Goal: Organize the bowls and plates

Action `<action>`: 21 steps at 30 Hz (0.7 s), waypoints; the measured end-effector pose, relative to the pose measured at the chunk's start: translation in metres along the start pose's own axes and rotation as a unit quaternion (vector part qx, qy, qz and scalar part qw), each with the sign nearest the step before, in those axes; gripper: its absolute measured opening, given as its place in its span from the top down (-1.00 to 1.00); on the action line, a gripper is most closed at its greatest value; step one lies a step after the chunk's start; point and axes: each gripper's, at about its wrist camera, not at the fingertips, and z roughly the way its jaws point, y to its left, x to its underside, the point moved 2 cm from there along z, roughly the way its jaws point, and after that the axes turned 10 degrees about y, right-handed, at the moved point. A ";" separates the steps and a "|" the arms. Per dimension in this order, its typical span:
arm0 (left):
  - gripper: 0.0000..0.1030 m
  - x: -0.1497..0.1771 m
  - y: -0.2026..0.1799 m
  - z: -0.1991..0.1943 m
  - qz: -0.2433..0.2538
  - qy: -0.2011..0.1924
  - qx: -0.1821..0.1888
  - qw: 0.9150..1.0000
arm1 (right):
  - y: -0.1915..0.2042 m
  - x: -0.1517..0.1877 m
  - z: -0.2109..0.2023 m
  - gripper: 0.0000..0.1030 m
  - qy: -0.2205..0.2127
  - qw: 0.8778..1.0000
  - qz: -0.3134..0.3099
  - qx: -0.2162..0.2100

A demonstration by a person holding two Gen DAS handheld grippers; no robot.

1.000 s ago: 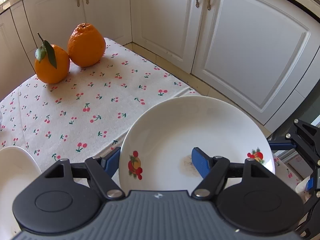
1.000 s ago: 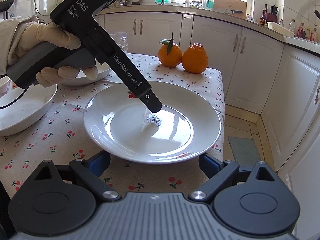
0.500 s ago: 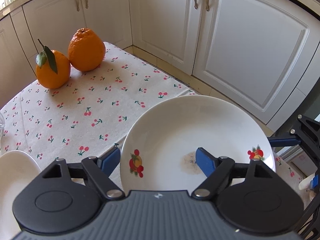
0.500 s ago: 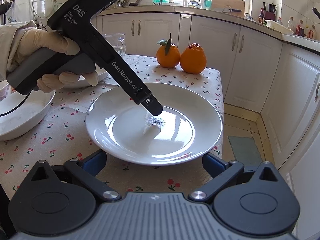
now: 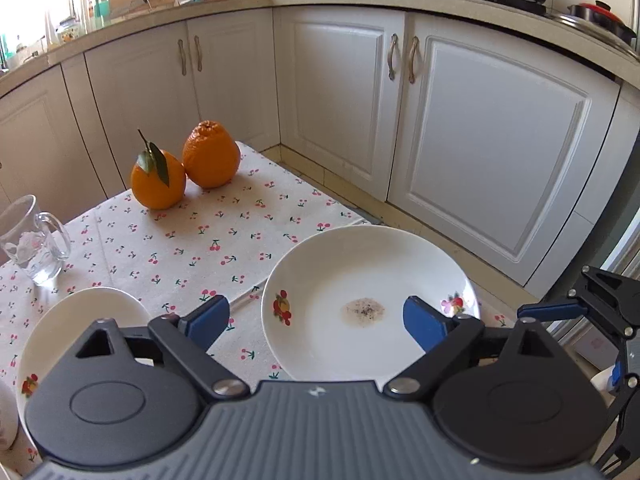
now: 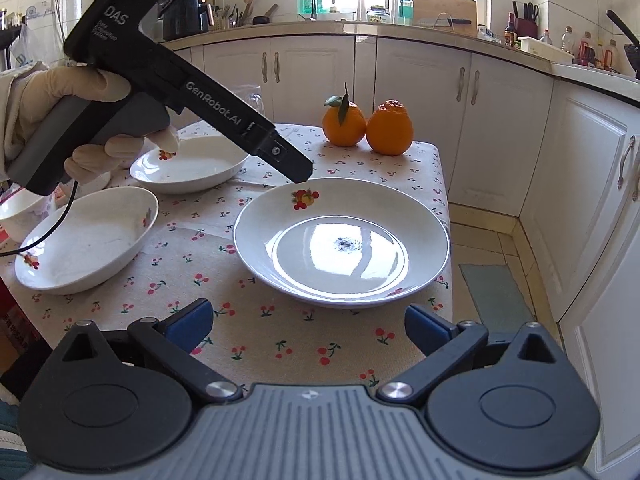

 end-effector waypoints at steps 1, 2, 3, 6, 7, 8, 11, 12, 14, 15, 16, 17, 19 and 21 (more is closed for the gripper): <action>-0.83 0.005 -0.002 -0.008 -0.003 -0.007 0.000 1.000 | 0.003 0.000 -0.003 -1.00 -0.002 1.000 0.006 0.005; -0.83 0.011 -0.004 -0.017 -0.007 -0.013 0.000 1.000 | 0.005 0.001 -0.005 -1.00 0.000 1.000 0.011 0.011; -0.83 0.016 -0.005 -0.023 -0.009 -0.017 0.000 1.000 | 0.007 0.001 -0.007 -1.00 0.004 1.000 0.016 0.018; -0.83 0.033 -0.011 -0.043 -0.013 -0.032 -0.007 0.999 | 0.016 0.002 -0.013 -1.00 0.002 0.999 0.028 0.029; -0.83 0.039 -0.014 -0.049 -0.011 -0.034 -0.016 0.999 | 0.018 0.003 -0.017 -1.00 -0.002 0.999 0.034 0.026; -0.83 0.046 -0.016 -0.055 -0.007 -0.037 -0.027 0.999 | 0.021 0.003 -0.020 -1.00 -0.006 0.999 0.038 0.022; -0.84 0.069 -0.022 -0.072 0.000 -0.051 -0.052 0.997 | 0.032 0.004 -0.032 -1.00 -0.023 0.999 0.046 0.011; -0.84 0.078 -0.024 -0.076 0.002 -0.054 -0.060 0.997 | 0.035 0.005 -0.035 -1.00 -0.028 0.998 0.046 0.009; -0.84 0.097 -0.026 -0.084 -0.002 -0.060 -0.073 0.996 | 0.042 0.006 -0.042 -1.00 -0.035 0.998 0.047 0.008; -0.84 0.107 -0.025 -0.087 -0.006 -0.062 -0.078 0.995 | 0.044 0.007 -0.043 -1.00 -0.037 0.998 0.048 0.005; -0.84 0.116 -0.025 -0.089 -0.010 -0.062 -0.082 0.995 | 0.047 0.007 -0.045 -1.00 -0.038 0.998 0.049 0.001; -0.84 0.126 -0.025 -0.091 -0.018 -0.063 -0.087 0.994 | 0.049 0.008 -0.045 -1.00 -0.038 0.998 0.050 -0.005; -0.84 0.144 -0.021 -0.096 -0.030 -0.066 -0.095 0.993 | 0.054 0.009 -0.045 -1.00 -0.032 0.998 0.048 -0.022; -0.84 0.161 -0.016 -0.099 -0.044 -0.065 -0.101 0.992 | 0.060 0.010 -0.045 -1.00 -0.028 0.998 0.043 -0.031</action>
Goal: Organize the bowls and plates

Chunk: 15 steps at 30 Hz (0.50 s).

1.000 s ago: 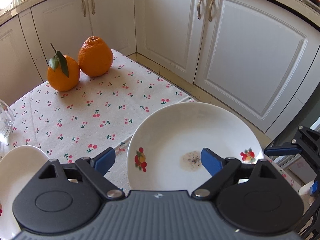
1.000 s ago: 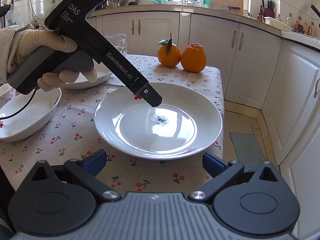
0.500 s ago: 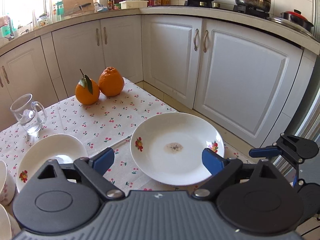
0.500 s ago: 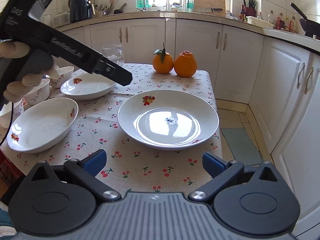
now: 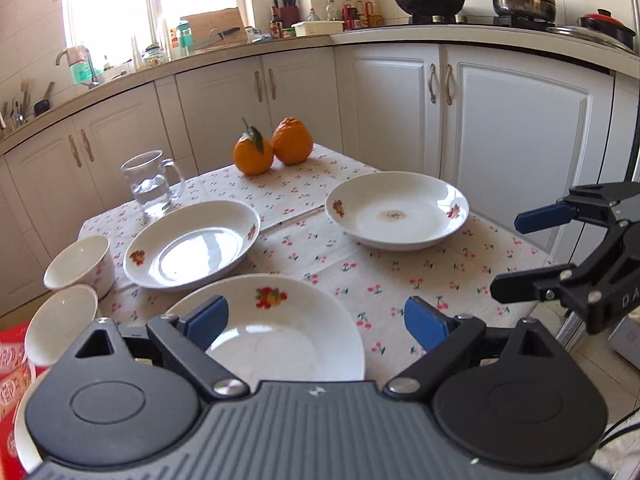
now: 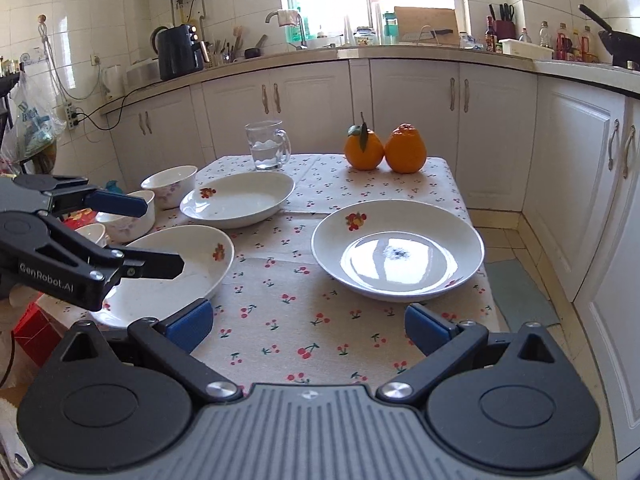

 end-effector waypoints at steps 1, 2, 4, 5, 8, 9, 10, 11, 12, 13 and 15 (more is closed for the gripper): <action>-0.84 0.008 0.003 -0.002 -0.007 0.001 -0.002 1.000 | 0.004 0.001 0.001 -1.00 0.003 1.000 -0.003 -0.001; -0.84 0.016 0.007 -0.005 -0.014 0.004 -0.004 1.000 | 0.006 0.002 0.002 -1.00 0.005 1.000 -0.005 -0.001; -0.84 0.036 0.014 -0.010 -0.024 0.009 -0.010 1.000 | 0.012 0.003 0.005 -1.00 0.008 1.000 -0.008 -0.001; -0.84 0.042 0.018 -0.012 -0.027 0.013 -0.017 0.999 | 0.013 0.003 0.006 -1.00 0.010 1.000 -0.009 -0.003; -0.84 0.064 0.026 -0.014 -0.033 0.026 -0.030 0.999 | 0.019 0.002 0.010 -1.00 0.012 1.000 -0.015 -0.011; -0.84 0.068 0.029 -0.014 -0.038 0.031 -0.029 0.998 | 0.022 0.001 0.011 -1.00 0.012 1.000 -0.019 -0.013; -0.84 0.072 0.032 -0.012 -0.044 0.036 -0.027 0.998 | 0.025 0.000 0.012 -1.00 0.014 1.000 -0.024 -0.014; -0.84 0.077 0.036 -0.011 -0.052 0.039 -0.027 0.998 | 0.027 -0.001 0.013 -1.00 0.015 0.999 -0.029 -0.014; -0.84 0.080 0.039 -0.009 -0.058 0.042 -0.026 0.997 | 0.030 -0.003 0.015 -1.00 0.015 0.999 -0.033 -0.014; -0.84 0.082 0.041 -0.006 -0.063 0.046 -0.024 0.997 | 0.032 -0.004 0.016 -1.00 0.017 0.999 -0.037 -0.016; -0.84 0.085 0.044 0.000 -0.068 0.052 -0.022 0.996 | 0.036 -0.006 0.018 -1.00 0.018 0.999 -0.040 -0.018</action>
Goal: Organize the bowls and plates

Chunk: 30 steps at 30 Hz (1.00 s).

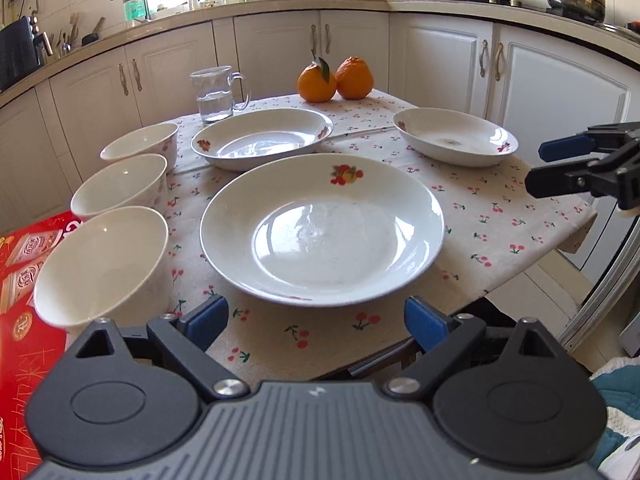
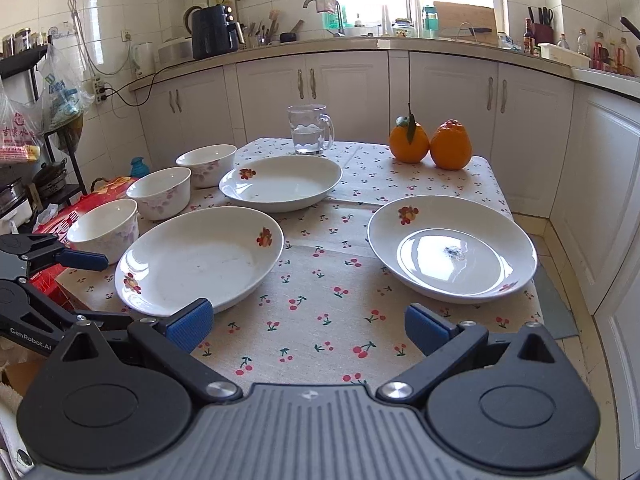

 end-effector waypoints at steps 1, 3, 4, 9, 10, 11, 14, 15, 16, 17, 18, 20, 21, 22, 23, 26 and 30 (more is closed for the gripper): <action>-0.84 0.002 0.000 0.002 0.001 0.002 0.002 1.000 | 0.002 -0.001 0.002 -1.00 0.002 1.000 -0.002 -0.001; -0.84 0.003 -0.001 0.007 0.004 0.002 0.006 1.000 | 0.006 -0.003 0.004 -1.00 0.007 1.000 -0.009 -0.003; -0.84 0.003 -0.001 0.009 0.004 0.003 0.008 1.000 | 0.007 -0.004 0.005 -1.00 0.010 1.000 -0.013 -0.002; -0.84 0.001 0.000 0.019 -0.011 0.003 0.010 1.000 | 0.012 -0.011 0.012 -1.00 0.020 0.999 -0.027 -0.001; -0.84 0.001 -0.001 0.021 -0.011 0.003 0.008 1.000 | 0.013 -0.012 0.013 -1.00 0.022 0.999 -0.030 -0.002; -0.84 0.001 -0.002 0.023 -0.012 0.003 0.005 1.000 | 0.013 -0.013 0.015 -1.00 0.024 0.999 -0.033 -0.001; -0.91 0.001 -0.001 0.026 -0.023 0.004 0.007 1.000 | 0.015 -0.017 0.020 -1.00 0.028 0.999 -0.044 -0.004; -0.94 0.001 0.000 0.027 -0.026 0.004 0.008 1.000 | 0.015 -0.019 0.021 -1.00 0.030 0.998 -0.047 -0.007; -0.96 0.001 0.000 0.028 -0.030 0.005 0.009 1.000 | 0.016 -0.021 0.023 -1.00 0.031 0.998 -0.051 -0.011; -0.99 0.001 0.001 0.028 -0.035 0.006 0.008 0.999 | 0.017 -0.023 0.025 -1.00 0.033 0.998 -0.056 -0.015; -0.99 0.001 0.002 0.028 -0.037 0.006 0.010 0.999 | 0.017 -0.024 0.028 -1.00 0.036 0.997 -0.060 -0.021; -0.99 0.001 0.001 0.028 -0.038 0.005 0.008 0.999 | 0.019 -0.028 0.033 -1.00 0.042 0.996 -0.072 -0.034; -0.99 0.002 0.001 0.028 -0.038 0.004 0.007 0.999 | 0.021 -0.030 0.037 -1.00 0.045 0.995 -0.078 -0.040; -1.00 0.002 0.001 0.028 -0.040 0.002 0.006 0.999 | 0.022 -0.032 0.041 -1.00 0.048 0.994 -0.084 -0.047; -1.00 0.002 0.000 0.028 -0.040 0.001 0.005 0.999 | 0.024 -0.034 0.045 -1.00 0.053 0.993 -0.088 -0.056; -1.00 0.002 0.000 0.028 -0.042 -0.002 0.002 0.999 | 0.026 -0.038 0.059 -1.00 0.071 0.990 -0.094 -0.081; -1.00 0.003 -0.001 0.028 -0.042 -0.005 0.002 0.999 | 0.028 -0.041 0.079 -1.00 0.096 0.985 -0.092 -0.111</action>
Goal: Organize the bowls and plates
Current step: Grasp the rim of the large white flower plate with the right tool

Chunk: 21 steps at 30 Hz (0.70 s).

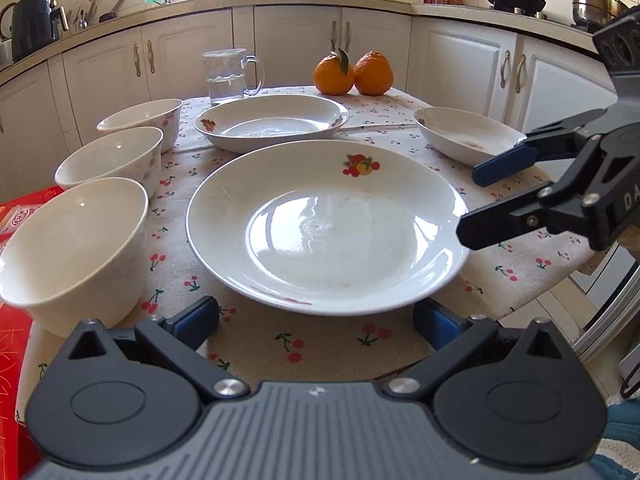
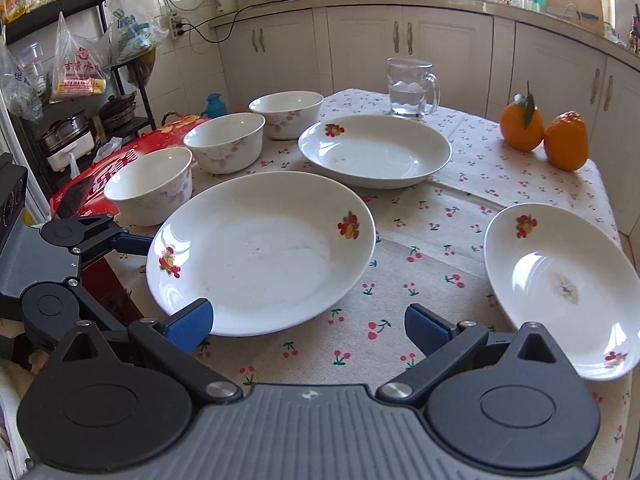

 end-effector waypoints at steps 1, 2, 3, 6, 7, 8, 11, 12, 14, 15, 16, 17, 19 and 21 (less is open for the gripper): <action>-1.00 0.000 0.000 0.000 0.000 -0.001 0.000 1.000 | -0.001 -0.002 0.005 -1.00 0.004 1.000 0.002 -0.011; -1.00 0.000 0.000 0.000 0.000 -0.001 0.001 1.000 | -0.001 -0.004 0.008 -1.00 0.008 1.000 0.003 -0.020; -1.00 -0.001 0.001 0.001 0.000 -0.002 0.000 1.000 | -0.002 -0.006 0.012 -1.00 0.012 1.000 0.004 -0.029; -1.00 0.000 0.001 0.000 -0.001 -0.005 -0.001 1.000 | -0.006 -0.013 0.024 -1.00 0.025 0.998 0.007 -0.050; -1.00 0.000 0.001 0.001 -0.002 -0.006 -0.001 1.000 | -0.008 -0.015 0.028 -1.00 0.030 0.998 0.008 -0.055; -1.00 -0.001 0.001 0.001 -0.002 -0.007 0.000 1.000 | -0.009 -0.018 0.032 -1.00 0.035 0.998 0.010 -0.060; -1.00 0.001 0.001 0.000 0.000 -0.009 0.002 1.000 | -0.014 -0.025 0.041 -1.00 0.046 0.996 0.013 -0.075; -1.00 0.001 0.001 0.000 0.000 -0.010 0.002 1.000 | -0.015 -0.028 0.044 -1.00 0.048 0.996 0.013 -0.079; -1.00 0.001 0.002 0.000 0.003 -0.011 0.005 1.000 | -0.018 -0.034 0.048 -1.00 0.050 0.995 0.012 -0.085; -1.00 0.001 0.002 0.000 0.004 -0.012 0.007 1.000 | -0.018 -0.037 0.050 -1.00 0.052 0.995 0.010 -0.088; -1.00 0.002 0.003 -0.001 0.006 -0.013 0.008 1.000 | -0.019 -0.042 0.053 -1.00 0.055 0.994 0.007 -0.090; -1.00 0.001 0.003 -0.001 0.007 -0.013 0.010 1.000 | -0.020 -0.045 0.055 -1.00 0.057 0.994 0.004 -0.092; -1.00 0.001 0.004 -0.001 0.010 -0.015 0.012 1.000 | -0.021 -0.053 0.060 -1.00 0.065 0.993 -0.003 -0.096; -1.00 0.001 0.004 -0.001 0.013 -0.016 0.015 1.000 | -0.021 -0.061 0.066 -1.00 0.074 0.992 -0.011 -0.099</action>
